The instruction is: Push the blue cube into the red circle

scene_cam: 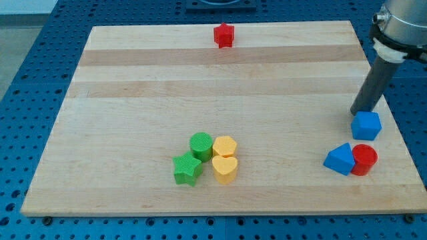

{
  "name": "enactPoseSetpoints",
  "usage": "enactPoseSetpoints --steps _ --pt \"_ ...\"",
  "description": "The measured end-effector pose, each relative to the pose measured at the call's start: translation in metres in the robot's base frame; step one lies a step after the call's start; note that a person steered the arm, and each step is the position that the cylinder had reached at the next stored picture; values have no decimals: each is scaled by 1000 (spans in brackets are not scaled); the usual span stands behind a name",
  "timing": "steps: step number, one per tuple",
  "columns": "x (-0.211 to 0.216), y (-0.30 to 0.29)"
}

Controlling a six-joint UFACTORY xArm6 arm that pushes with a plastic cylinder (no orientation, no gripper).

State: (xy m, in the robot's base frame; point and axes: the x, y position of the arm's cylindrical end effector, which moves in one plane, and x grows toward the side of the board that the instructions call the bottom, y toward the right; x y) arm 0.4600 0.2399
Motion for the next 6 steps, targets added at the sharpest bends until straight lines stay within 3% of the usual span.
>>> enactPoseSetpoints --steps 4,6 --pt "28 0" --pt "-8 -21"
